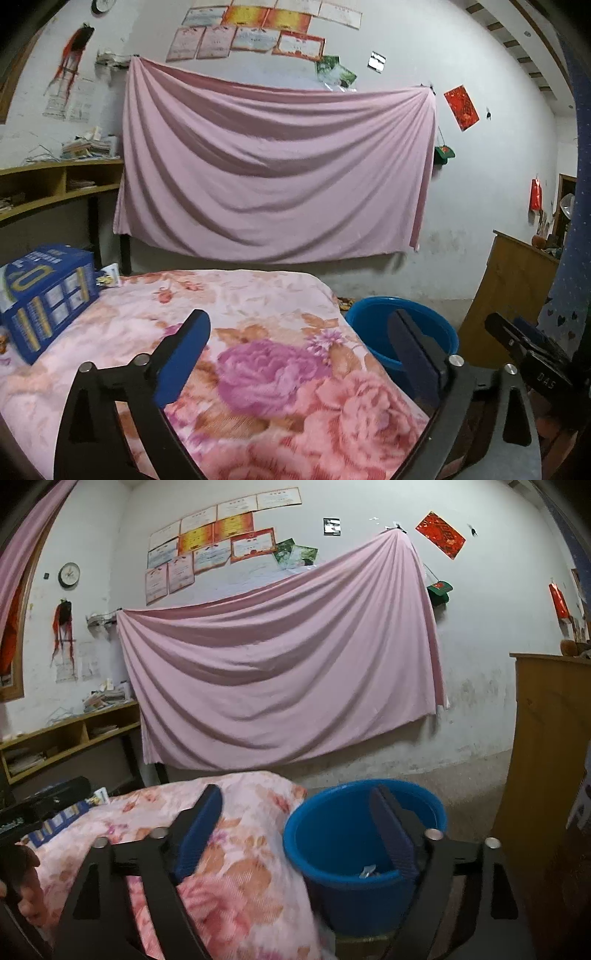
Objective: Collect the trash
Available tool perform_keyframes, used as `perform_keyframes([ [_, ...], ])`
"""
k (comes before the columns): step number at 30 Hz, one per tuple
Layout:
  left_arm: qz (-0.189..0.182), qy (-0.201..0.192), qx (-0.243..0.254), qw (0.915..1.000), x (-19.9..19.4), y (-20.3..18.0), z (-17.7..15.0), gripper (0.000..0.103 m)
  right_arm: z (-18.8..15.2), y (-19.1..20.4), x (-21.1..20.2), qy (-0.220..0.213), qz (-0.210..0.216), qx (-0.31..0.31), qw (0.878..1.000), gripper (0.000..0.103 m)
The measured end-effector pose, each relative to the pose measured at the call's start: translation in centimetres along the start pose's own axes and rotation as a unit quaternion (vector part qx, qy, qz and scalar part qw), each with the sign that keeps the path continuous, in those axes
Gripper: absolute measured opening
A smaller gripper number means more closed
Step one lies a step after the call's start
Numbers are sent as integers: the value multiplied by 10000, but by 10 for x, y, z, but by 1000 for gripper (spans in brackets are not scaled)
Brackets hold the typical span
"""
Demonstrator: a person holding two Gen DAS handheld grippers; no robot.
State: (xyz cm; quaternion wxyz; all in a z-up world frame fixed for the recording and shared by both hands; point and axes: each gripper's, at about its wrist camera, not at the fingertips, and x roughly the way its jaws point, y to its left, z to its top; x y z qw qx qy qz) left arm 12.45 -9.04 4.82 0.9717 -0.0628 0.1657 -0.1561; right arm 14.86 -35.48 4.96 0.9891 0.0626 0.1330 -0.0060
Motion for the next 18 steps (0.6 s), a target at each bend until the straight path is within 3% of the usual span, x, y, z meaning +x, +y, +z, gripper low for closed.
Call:
perform_keyframes([
  [1,10,-23,17,10000,-4,-1,-1,99,-4,1,-4,-6,-28,18,10000,103],
  [8,138,-171,134,9997,-33,-2,-17,100,-16,17,-32,-110,2,-123,9999,103],
  [18,185,-205,144,9995,-39,1,-18,100,-26,32,-55,-381,-58,-346,9987,103],
])
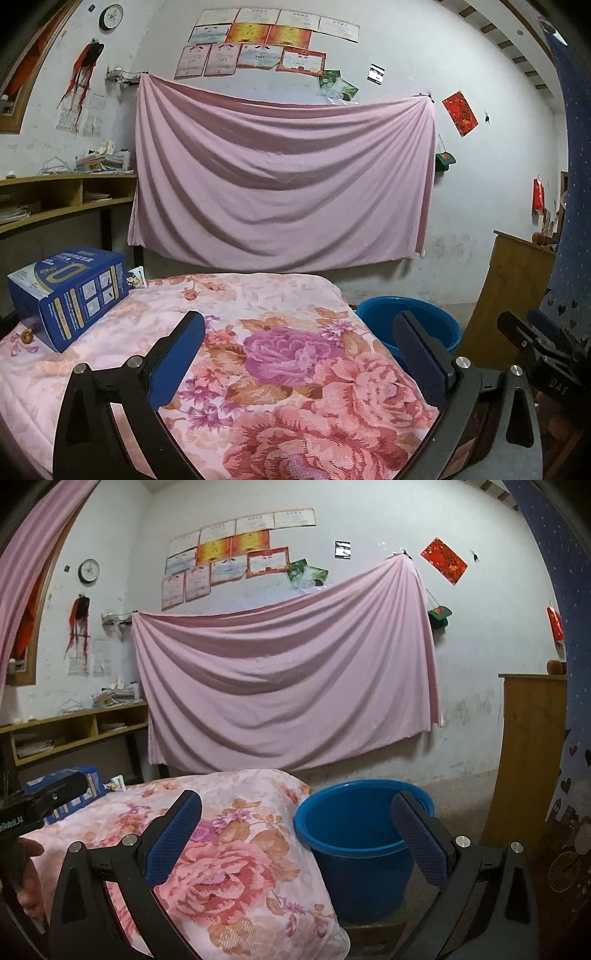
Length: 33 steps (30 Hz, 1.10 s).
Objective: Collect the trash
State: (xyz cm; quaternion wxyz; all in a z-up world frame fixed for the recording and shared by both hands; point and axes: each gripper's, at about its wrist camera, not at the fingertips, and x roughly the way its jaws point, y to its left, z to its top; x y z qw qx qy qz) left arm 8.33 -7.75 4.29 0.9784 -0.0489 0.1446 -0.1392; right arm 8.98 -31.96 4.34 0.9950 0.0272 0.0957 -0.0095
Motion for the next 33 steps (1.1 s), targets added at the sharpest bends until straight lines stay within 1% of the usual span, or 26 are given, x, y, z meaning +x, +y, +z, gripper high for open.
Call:
perform_keyframes([
  [33,77,38,0,10000,5,4,-7,100,-9,4,6,84,33,-63,9999,103],
])
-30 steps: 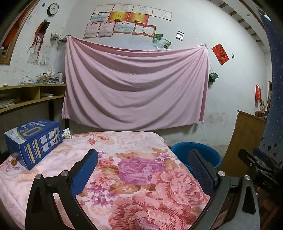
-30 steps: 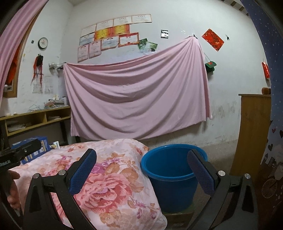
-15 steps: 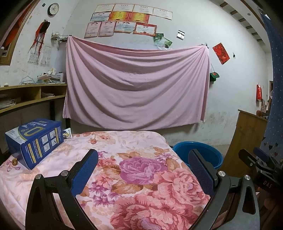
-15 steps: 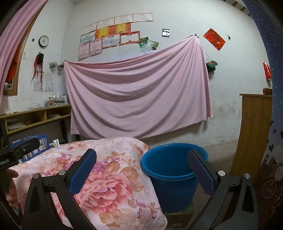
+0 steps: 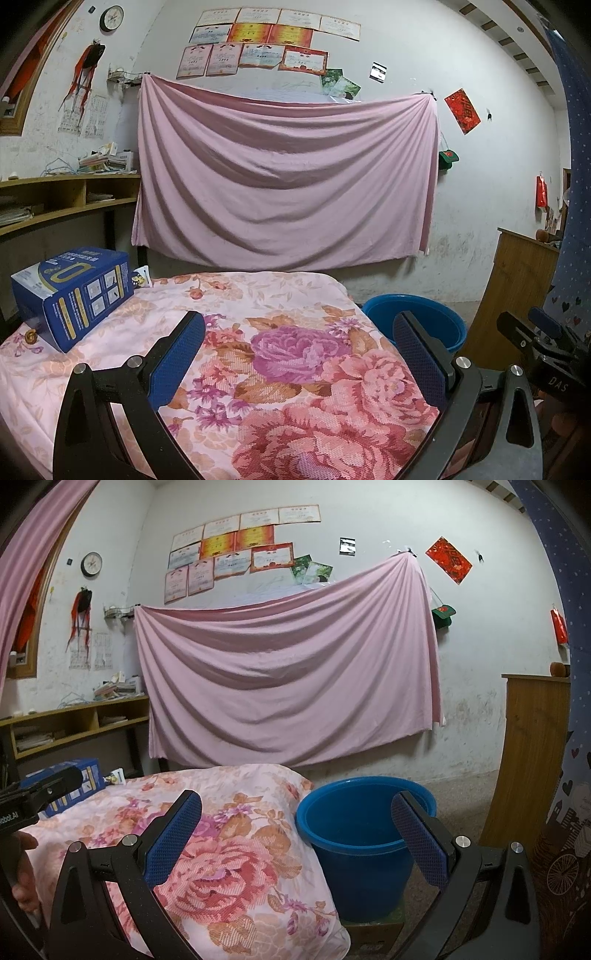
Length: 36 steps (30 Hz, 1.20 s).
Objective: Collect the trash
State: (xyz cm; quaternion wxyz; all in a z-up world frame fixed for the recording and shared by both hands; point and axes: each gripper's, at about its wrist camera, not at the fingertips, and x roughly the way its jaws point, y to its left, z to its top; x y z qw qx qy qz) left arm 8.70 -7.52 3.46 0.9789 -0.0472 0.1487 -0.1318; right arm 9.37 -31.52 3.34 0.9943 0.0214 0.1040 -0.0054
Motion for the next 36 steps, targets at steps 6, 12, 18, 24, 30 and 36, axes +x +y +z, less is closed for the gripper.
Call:
perform_keyframes([
  [6,11,3,3,10000,1,2,-1,100,-1,-3,3,64,24,-14,10000,103],
  [12,19,5,9,10000,2,2,-2,100,0,-3,3,70,18,-1,10000,103],
  [18,22,5,5,10000,2,3,-2,100,-1,-5,4,86,15,21,10000,103],
  [24,343,96,167,9992,6,3,-2,100,-1,-5,4,89,12,18,10000,103],
  [30,324,-49,399,9987,7,1,-7,100,-1,-5,4,96,12,15,10000,103],
  [36,333,-72,362,9988,12,3,-6,100,-2,-5,5,116,18,8,9999,103],
])
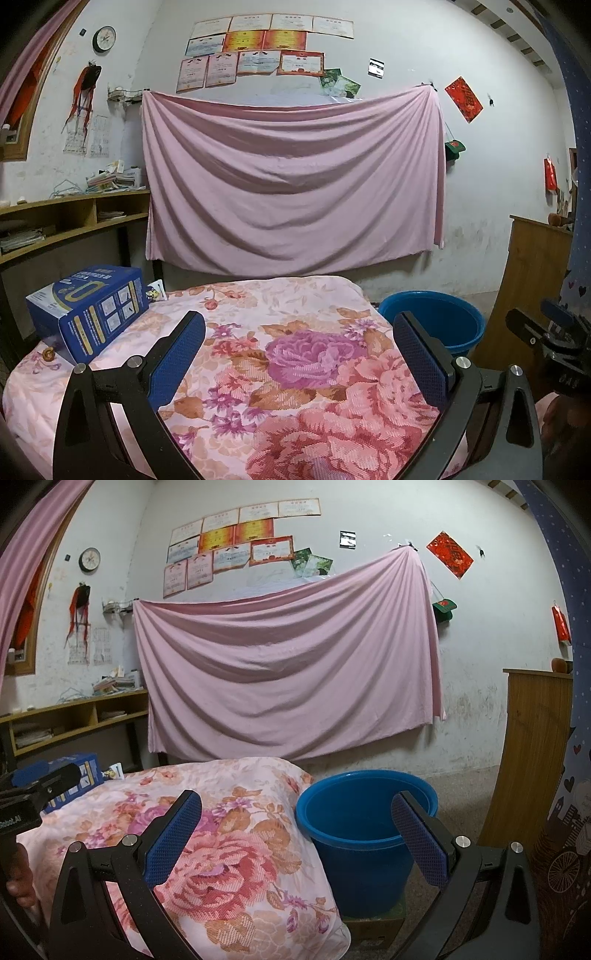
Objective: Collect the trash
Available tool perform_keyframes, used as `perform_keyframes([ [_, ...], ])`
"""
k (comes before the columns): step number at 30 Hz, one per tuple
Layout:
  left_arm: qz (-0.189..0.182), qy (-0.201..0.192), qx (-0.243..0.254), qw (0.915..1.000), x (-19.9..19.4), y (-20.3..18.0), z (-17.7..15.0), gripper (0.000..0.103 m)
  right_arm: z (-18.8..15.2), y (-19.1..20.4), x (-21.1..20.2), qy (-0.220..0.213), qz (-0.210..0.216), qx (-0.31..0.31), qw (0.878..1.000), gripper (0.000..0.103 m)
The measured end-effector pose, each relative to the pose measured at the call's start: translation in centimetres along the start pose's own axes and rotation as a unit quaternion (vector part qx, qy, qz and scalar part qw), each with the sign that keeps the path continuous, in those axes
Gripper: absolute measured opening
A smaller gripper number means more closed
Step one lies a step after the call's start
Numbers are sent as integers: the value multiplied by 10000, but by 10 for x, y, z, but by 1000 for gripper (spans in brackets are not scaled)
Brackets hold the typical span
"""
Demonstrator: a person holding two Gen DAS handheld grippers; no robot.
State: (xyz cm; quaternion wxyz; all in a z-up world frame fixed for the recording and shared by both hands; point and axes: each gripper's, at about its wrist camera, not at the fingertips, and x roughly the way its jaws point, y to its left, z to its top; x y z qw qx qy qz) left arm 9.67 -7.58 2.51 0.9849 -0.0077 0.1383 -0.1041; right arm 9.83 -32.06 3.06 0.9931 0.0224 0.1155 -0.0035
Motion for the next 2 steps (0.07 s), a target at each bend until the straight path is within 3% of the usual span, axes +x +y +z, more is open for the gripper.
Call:
perform_keyframes([
  [2,10,-8,0,10000,0,1,0,100,0,0,0,10,-1,1,10000,103],
])
